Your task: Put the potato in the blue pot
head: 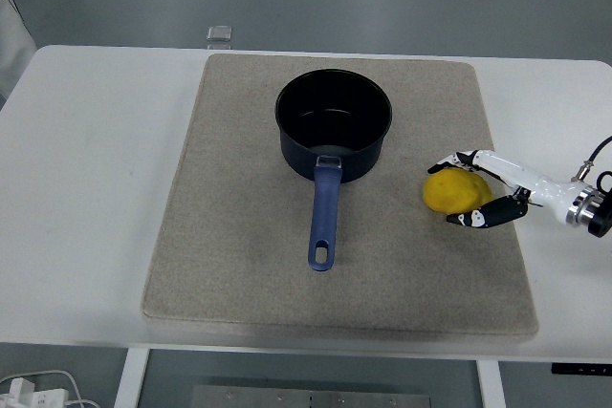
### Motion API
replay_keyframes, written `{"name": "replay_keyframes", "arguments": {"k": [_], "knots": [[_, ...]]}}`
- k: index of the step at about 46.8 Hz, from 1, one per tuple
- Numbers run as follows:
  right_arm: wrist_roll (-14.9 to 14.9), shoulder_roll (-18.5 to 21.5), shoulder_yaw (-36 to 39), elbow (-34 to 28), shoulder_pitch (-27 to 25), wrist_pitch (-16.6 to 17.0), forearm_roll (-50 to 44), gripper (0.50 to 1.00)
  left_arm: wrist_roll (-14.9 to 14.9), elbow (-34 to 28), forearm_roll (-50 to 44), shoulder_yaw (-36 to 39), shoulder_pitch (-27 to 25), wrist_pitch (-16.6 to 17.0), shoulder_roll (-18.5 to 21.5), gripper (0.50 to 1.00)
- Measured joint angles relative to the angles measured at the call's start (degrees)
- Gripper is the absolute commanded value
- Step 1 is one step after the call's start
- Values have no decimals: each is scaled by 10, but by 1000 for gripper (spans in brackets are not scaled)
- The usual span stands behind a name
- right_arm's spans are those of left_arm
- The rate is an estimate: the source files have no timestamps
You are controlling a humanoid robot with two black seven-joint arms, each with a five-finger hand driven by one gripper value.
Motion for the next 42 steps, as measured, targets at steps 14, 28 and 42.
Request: {"name": "replay_keyframes", "arguments": {"k": [14,28,42], "knots": [[0,-7,8,0,2,8,1,500,0,0,0,0,0,0,0,1000],[3,-58,10,0,64,48,6,500,0,0,0,0,0,0,0,1000],[4,-117,10,-2,172,119,39,500,0,0,0,0,0,0,0,1000]]}}
